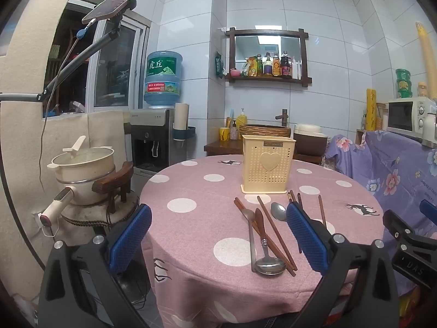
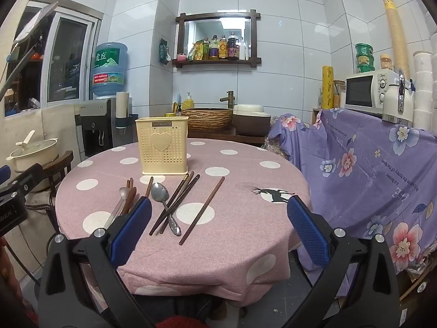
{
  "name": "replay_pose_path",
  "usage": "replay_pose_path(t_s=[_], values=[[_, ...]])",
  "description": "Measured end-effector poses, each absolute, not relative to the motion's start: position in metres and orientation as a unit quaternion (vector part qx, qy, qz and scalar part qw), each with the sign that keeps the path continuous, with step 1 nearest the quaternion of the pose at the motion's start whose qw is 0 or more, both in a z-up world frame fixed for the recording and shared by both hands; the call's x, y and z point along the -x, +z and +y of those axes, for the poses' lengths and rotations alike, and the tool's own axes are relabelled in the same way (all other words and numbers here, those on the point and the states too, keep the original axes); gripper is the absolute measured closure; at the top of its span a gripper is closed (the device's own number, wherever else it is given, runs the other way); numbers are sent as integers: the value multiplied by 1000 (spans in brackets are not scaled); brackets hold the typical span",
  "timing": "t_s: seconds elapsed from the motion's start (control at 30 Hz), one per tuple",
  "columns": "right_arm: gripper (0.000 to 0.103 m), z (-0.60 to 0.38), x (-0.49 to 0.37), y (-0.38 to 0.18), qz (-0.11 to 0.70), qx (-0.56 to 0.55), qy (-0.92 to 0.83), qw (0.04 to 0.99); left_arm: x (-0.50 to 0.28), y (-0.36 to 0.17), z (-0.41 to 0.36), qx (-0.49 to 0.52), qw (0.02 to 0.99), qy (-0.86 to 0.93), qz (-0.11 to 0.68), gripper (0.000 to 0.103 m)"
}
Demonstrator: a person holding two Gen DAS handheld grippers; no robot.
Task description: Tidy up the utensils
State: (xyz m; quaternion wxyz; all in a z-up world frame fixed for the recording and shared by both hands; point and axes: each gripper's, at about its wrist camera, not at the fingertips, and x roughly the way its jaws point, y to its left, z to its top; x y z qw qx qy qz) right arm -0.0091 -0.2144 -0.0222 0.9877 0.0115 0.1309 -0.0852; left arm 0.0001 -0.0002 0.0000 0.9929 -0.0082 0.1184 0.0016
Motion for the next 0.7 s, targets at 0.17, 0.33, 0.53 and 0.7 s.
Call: replay_pose_path(t_s=[0.17, 0.33, 0.53, 0.7], values=[[5, -214, 9, -22, 131, -11, -85, 988, 0, 0, 0, 8, 993, 1, 118, 5], [5, -214, 9, -22, 131, -11, -85, 988, 0, 0, 0, 8, 993, 2, 118, 5], [5, -213, 9, -23, 132, -10, -85, 988, 0, 0, 0, 8, 993, 2, 119, 5], [5, -212, 8, -23, 132, -10, -85, 988, 0, 0, 0, 8, 993, 2, 120, 5]])
